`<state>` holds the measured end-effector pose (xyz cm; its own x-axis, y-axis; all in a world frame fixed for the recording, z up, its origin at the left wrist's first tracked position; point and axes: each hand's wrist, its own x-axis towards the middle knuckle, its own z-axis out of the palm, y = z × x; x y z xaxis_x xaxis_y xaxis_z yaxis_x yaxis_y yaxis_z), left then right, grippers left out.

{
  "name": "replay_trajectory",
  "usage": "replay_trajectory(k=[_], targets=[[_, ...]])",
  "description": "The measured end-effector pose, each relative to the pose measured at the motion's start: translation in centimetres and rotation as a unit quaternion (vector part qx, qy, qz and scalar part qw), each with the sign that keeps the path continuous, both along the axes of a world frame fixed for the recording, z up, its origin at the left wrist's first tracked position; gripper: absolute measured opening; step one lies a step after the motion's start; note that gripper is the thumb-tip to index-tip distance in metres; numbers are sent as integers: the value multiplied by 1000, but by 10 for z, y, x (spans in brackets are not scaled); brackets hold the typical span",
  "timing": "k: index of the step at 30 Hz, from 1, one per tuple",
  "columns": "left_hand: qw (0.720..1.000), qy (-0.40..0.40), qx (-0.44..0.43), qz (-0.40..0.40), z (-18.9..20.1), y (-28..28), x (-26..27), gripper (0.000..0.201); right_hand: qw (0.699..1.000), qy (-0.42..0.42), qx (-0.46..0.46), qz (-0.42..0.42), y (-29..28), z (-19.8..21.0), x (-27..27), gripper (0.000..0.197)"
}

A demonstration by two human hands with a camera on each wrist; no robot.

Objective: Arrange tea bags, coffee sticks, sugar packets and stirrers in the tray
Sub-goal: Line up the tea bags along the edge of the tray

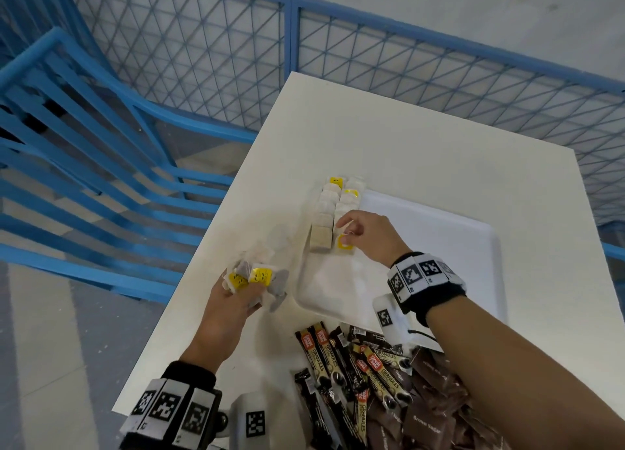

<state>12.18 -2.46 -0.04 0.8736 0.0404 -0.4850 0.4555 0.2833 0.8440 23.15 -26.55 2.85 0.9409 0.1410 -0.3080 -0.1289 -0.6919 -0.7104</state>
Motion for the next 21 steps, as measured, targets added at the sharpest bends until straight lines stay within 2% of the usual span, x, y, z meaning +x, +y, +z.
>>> replay_trajectory(k=[7,18,21], targets=[[1000,-7,-2,0,4,-2,0,27,1000,2,-11,2,4,-12,11,22],[1000,-9,-6,-9,9,-7,2,27,995,24,74,-68,-2,-19,20,21],[1000,-8,-11,-8,9,-7,1,28,999,-22,4,-48,-1,-22,19,26]])
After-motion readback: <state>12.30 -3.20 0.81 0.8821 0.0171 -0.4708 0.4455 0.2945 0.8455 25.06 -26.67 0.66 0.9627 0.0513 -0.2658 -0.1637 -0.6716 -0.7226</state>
